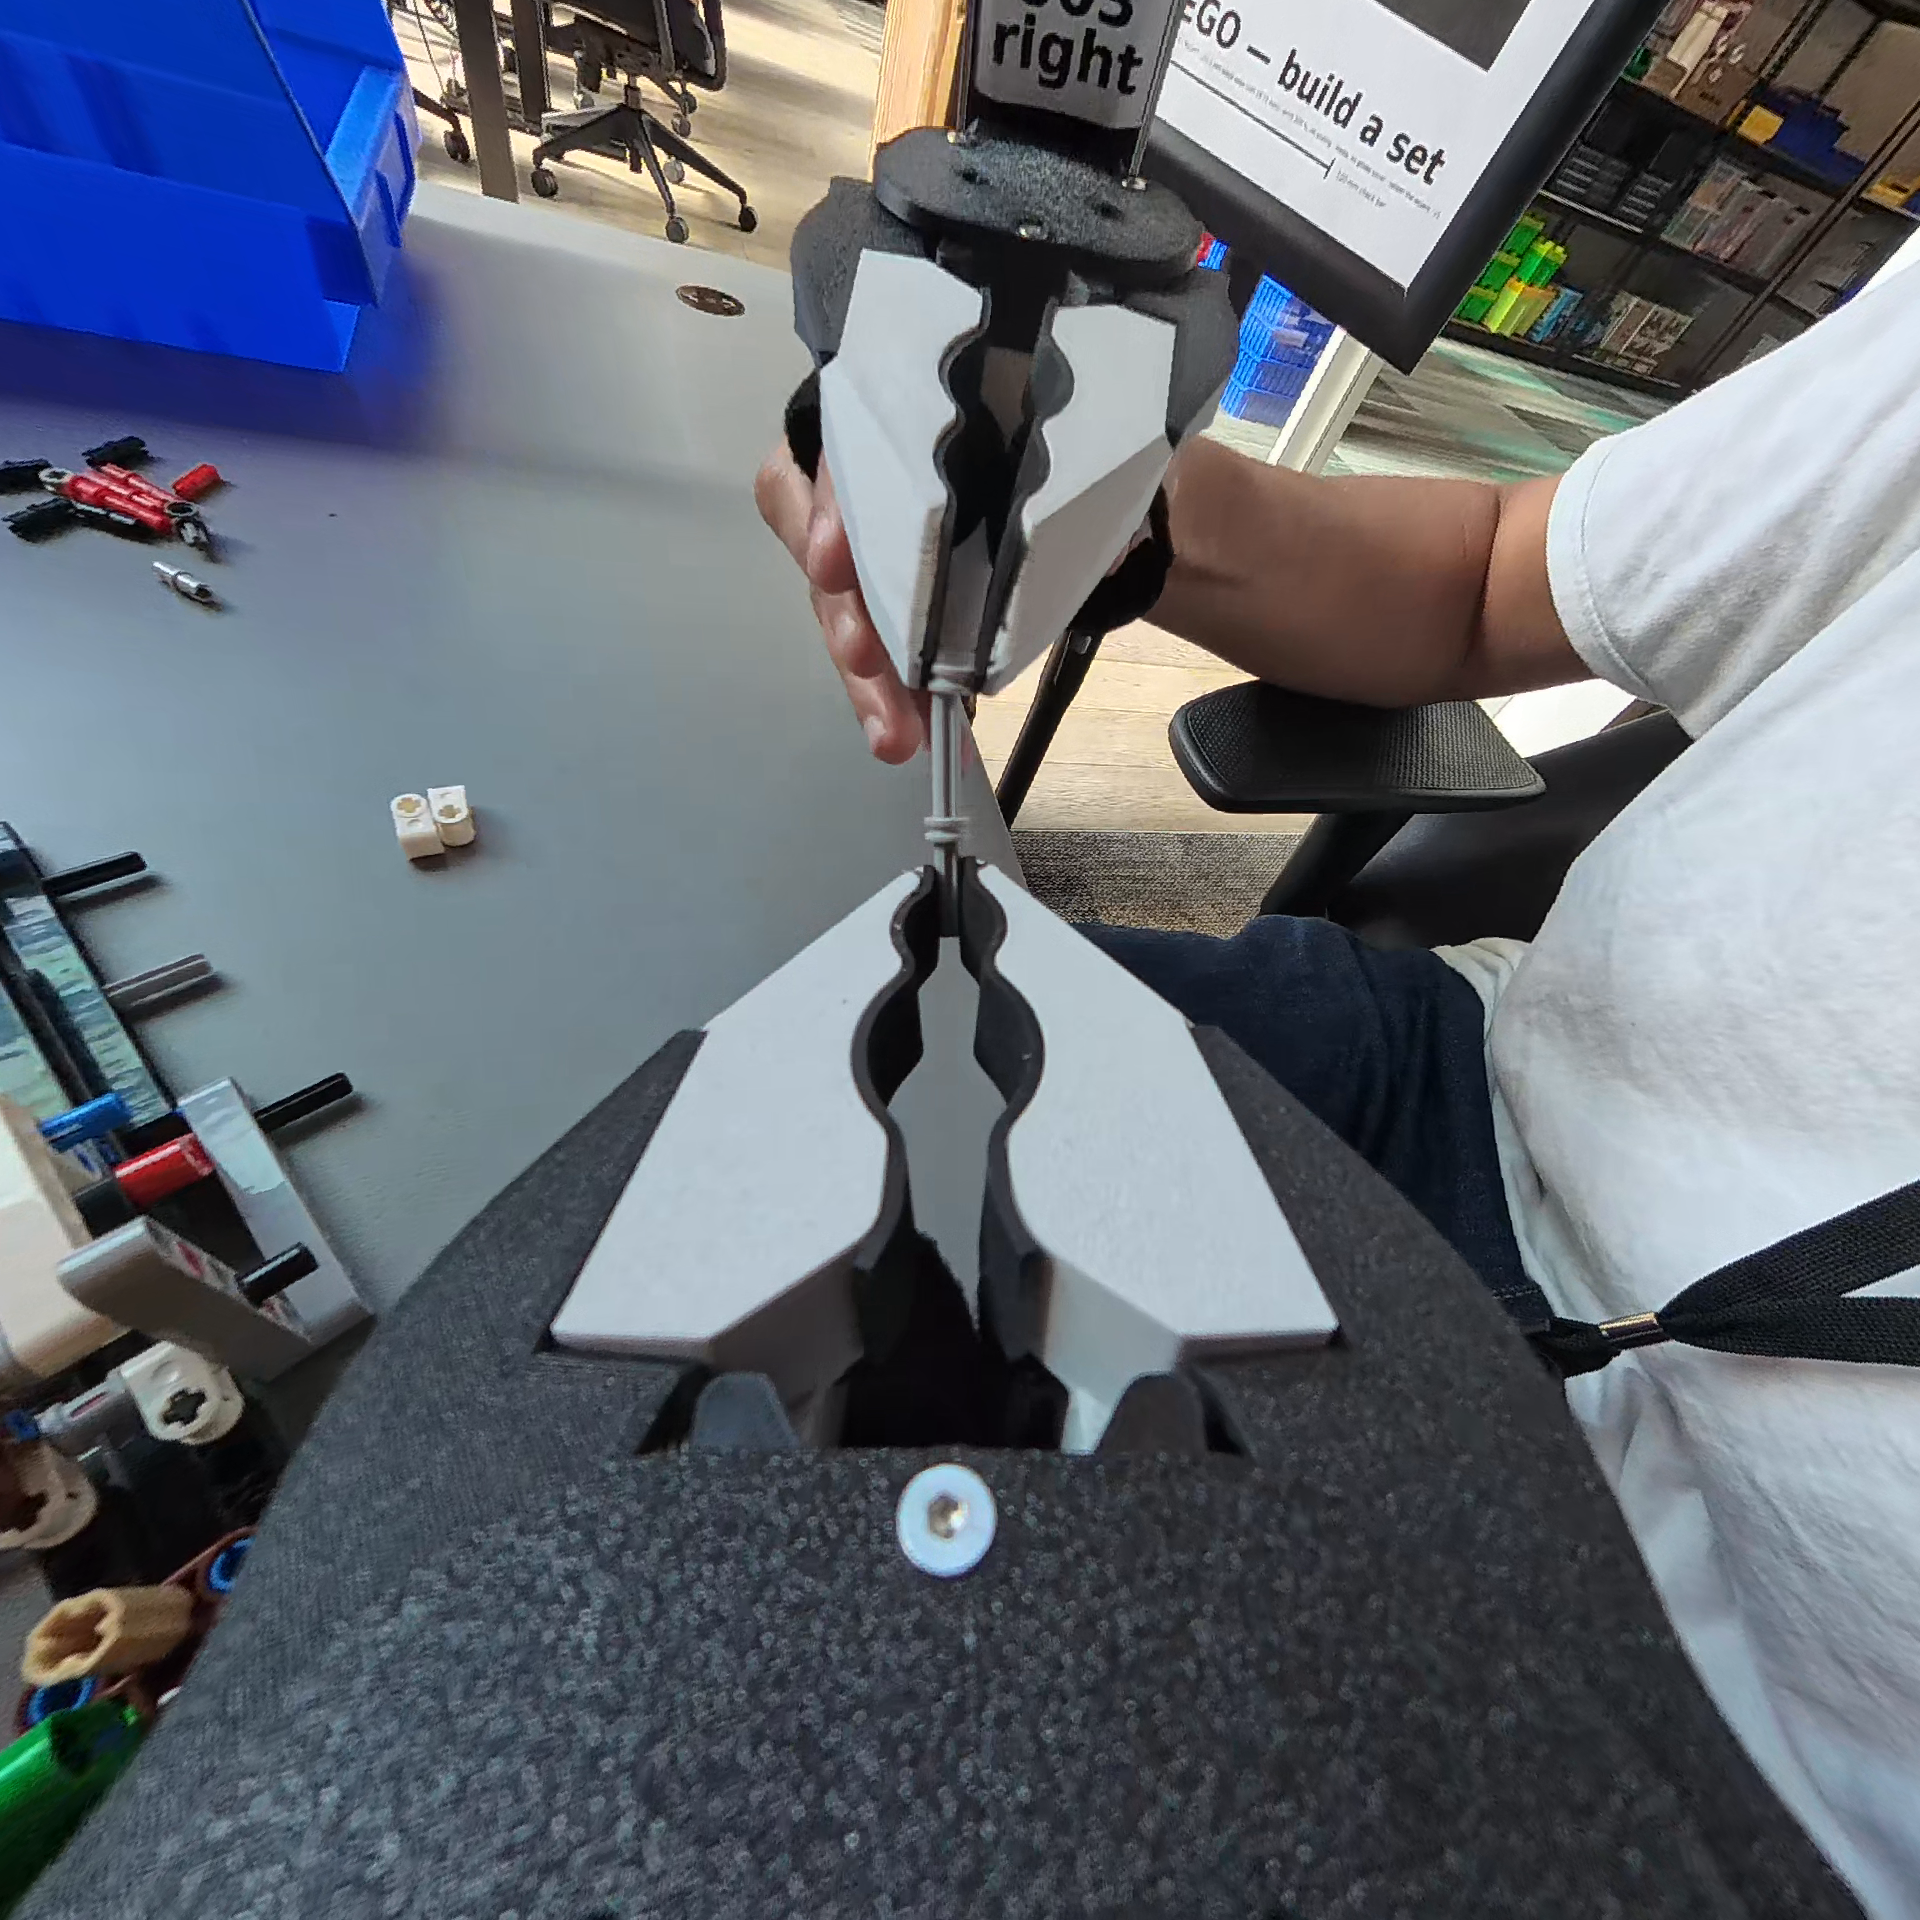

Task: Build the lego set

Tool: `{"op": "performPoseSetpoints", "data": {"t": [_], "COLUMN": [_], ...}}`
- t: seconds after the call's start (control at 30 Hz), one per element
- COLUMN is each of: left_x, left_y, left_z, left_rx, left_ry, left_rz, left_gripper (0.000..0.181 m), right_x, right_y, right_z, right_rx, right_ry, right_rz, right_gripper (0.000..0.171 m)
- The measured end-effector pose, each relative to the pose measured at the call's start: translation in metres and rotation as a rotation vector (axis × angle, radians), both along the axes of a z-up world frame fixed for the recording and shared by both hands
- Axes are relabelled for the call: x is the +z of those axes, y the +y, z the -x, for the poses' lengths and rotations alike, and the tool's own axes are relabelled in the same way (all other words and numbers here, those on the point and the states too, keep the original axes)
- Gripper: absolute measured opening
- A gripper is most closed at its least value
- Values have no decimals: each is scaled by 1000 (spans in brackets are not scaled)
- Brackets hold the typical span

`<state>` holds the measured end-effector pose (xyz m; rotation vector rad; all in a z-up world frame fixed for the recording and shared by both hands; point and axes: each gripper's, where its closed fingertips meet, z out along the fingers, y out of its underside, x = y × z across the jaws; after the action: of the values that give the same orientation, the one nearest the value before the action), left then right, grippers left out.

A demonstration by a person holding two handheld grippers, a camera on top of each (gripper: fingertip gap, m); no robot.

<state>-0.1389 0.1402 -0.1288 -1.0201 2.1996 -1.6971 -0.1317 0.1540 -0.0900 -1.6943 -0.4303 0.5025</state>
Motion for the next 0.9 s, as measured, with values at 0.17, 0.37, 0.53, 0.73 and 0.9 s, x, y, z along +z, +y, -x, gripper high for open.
{"op": "performPoseSetpoints", "data": {"t": [0.17,0.37,0.53,0.73,0.9], "left_x": [0,3,10,6,7], "left_y": [1,-2,-15,-20,-18], "left_z": [0,5,26,37,36], "left_rx": [1,-51,-226,-306,-308], "left_ry": [4,19,87,145,176], "left_rz": [7,40,144,156,189], "left_gripper": [1,2,0,1,0], "right_x": [-1,1,6,2,0], "right_y": [0,-2,-12,-19,-17], "right_z": [-2,2,20,30,28], "right_rx": [-3,36,199,280,267], "right_ry": [13,35,53,6,-1], "right_rz": [0,-44,-61,-51,-100], "right_gripper": [5,5,5,5,5]}}
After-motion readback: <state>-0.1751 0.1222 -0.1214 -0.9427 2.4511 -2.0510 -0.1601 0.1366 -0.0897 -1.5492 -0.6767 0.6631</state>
